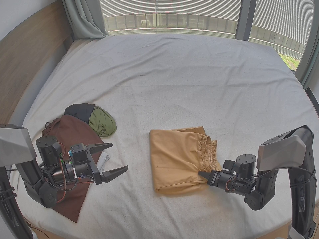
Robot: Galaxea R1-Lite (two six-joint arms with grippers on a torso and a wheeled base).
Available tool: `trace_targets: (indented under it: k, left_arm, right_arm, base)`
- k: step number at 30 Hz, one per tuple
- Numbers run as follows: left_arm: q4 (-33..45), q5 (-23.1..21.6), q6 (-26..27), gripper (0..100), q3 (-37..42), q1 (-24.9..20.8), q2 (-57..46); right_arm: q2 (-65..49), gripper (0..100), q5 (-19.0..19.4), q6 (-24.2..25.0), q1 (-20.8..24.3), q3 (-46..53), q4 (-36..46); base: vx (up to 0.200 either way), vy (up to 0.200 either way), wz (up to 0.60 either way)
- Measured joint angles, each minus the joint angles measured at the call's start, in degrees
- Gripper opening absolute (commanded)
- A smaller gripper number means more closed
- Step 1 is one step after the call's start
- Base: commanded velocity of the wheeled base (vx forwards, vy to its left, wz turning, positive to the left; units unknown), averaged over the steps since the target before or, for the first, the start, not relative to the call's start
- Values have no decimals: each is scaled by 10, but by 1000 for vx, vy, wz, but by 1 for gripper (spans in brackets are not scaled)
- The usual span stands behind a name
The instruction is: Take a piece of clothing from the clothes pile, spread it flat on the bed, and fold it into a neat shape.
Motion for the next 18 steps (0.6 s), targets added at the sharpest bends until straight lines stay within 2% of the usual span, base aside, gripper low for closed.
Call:
trace_targets:
  k: [10, 18]
  left_arm:
    - [0, 0, 0, 100, 4, 0, -3]
    - [0, 1, 1, 100, 7, 1, -6]
  right_arm:
    - [-81, 0, 1, 30, 10, 10, -2]
    - [-130, 0, 1, 36, 25, 15, -2]
  base:
    - [0, 0, 0]
    - [0, 0, 0]
